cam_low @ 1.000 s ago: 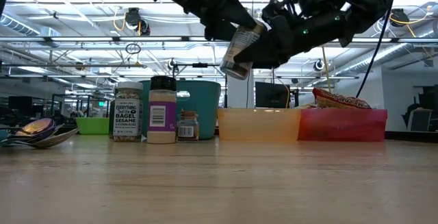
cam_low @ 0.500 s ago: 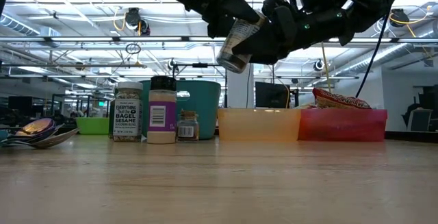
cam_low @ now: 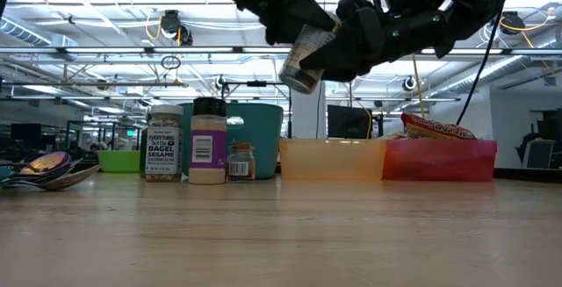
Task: Pick & Place Food Item
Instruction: Put the golden seasoning bottle into the green bin
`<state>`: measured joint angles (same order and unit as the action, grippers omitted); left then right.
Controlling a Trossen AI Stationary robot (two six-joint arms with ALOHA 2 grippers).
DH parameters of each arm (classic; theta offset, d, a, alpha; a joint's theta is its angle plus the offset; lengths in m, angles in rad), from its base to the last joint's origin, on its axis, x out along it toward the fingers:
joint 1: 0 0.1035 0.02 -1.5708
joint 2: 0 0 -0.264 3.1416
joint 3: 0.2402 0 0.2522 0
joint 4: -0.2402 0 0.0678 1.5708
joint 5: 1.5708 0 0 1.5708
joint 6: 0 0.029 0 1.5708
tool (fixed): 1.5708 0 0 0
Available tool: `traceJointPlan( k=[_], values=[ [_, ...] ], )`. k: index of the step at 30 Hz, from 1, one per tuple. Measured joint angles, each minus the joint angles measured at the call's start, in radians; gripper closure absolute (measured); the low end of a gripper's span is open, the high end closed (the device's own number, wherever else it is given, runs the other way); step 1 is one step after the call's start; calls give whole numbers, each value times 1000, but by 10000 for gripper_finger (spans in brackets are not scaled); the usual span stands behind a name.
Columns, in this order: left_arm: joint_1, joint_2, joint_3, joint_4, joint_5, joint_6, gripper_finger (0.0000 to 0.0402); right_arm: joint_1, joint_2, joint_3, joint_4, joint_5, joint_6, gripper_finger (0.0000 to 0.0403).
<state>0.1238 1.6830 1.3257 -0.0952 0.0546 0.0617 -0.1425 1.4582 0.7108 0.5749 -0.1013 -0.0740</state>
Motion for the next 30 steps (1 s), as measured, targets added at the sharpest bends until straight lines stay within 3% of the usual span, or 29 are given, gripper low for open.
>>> traceJointPlan(
  k=[5, 12, 18, 23, 27, 30],
  values=[
    [-23, -79, -2, 0, -103, 39, 124, -1, -29, 4, -29, 9, -2, 97],
    [-8, -198, -28, 1, -251, 96, 124, 0, -136, -2, -199, -7, -11, 87],
    [100, -302, -195, 142, -276, 81, 124, -2, -231, -4, -309, -5, -55, 86],
    [290, -327, -418, 473, -121, 9, 124, -20, -275, -7, -338, -1, -75, 85],
    [430, -249, -555, 761, -29, -84, 124, -56, -291, -38, -281, 2, -78, 85],
    [505, -160, -592, 855, 21, -157, 124, -95, -290, -70, -250, 3, -72, 85]
  ],
)
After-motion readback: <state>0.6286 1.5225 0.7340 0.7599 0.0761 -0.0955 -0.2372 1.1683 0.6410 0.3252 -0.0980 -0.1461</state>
